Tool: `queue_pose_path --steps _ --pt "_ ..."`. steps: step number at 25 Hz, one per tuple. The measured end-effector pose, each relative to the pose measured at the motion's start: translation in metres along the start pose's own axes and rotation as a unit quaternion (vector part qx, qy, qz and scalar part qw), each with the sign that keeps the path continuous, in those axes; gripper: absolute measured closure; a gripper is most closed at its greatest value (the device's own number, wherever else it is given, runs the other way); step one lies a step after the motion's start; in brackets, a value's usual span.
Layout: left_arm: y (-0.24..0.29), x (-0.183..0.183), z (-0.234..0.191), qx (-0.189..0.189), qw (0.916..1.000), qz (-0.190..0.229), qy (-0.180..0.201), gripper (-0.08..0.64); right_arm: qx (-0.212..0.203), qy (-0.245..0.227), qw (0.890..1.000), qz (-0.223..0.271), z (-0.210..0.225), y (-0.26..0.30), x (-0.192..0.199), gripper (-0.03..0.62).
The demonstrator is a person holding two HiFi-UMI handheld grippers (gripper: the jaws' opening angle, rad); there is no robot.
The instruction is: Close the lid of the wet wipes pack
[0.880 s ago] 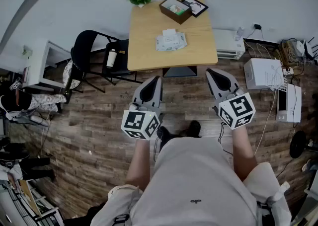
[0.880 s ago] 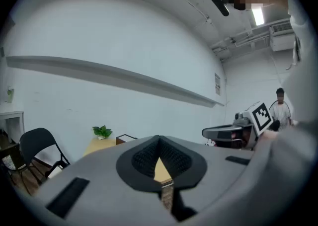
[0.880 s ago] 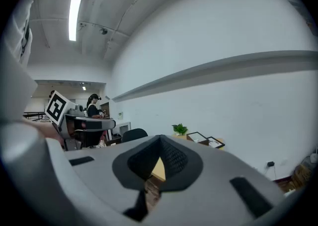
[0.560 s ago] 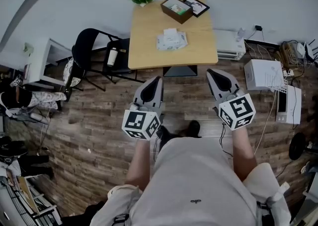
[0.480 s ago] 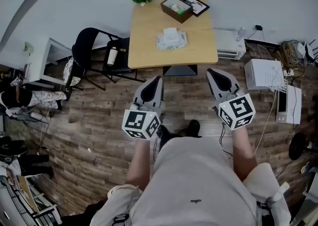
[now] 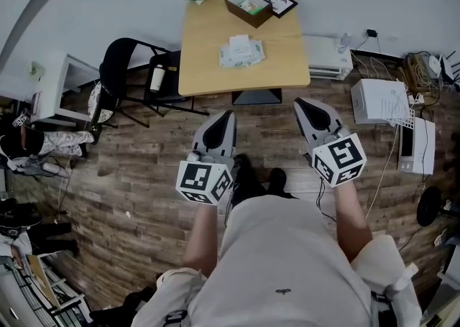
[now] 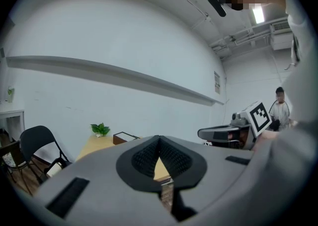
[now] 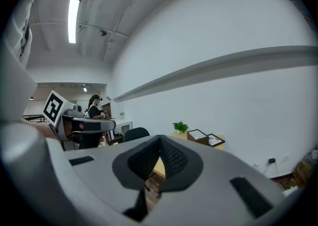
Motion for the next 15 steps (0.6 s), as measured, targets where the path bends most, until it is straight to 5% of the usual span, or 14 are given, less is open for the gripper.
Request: queue_pose_path --steps 15 --pt "0.065 0.009 -0.021 0.001 0.9999 -0.01 0.003 0.552 -0.015 -0.007 1.0 -0.022 0.036 0.047 0.004 0.593"
Point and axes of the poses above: the fingertips, and each gripper's own axes: y forward along the fingers, z to its right, x out of its underside, the point moved 9 cm from there along -y, backward along the fingers, and after that the axes turned 1 degree about z, right-handed, at the moved point
